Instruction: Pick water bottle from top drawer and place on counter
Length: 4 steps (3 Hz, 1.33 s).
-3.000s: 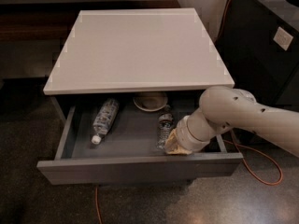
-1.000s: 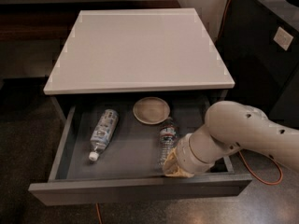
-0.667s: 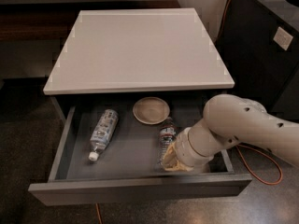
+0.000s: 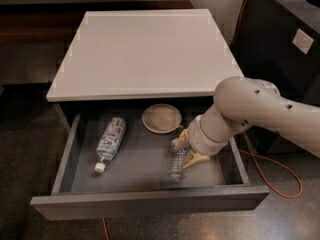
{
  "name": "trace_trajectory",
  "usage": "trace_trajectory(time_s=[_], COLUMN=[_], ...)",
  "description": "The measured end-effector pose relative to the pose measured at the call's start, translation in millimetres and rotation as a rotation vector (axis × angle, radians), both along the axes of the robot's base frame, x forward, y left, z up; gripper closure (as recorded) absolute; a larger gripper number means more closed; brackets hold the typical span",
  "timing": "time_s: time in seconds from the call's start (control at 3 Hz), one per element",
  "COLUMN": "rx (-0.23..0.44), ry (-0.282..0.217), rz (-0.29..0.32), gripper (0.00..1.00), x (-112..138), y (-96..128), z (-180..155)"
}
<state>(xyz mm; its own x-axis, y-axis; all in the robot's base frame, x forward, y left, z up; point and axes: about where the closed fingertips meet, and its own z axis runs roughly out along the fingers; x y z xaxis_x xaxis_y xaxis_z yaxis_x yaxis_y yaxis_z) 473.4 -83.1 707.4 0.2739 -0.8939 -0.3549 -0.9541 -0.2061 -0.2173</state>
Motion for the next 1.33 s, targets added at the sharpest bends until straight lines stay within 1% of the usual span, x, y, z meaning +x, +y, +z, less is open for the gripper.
trace_trajectory(time_s=[0.33,0.67,1.0,1.33], rx=[-0.056,-0.101,-0.174,-0.242], ry=[-0.027,-0.034,-0.070,-0.108], rz=[0.097,0.195,0.333,0.497], gripper=[0.00,0.00,0.00,0.00], x=[21.0,29.2,34.5,41.4], y=[-4.7,-5.4,-2.7,-4.8], z=[2.0,-4.4,-14.9,-31.3])
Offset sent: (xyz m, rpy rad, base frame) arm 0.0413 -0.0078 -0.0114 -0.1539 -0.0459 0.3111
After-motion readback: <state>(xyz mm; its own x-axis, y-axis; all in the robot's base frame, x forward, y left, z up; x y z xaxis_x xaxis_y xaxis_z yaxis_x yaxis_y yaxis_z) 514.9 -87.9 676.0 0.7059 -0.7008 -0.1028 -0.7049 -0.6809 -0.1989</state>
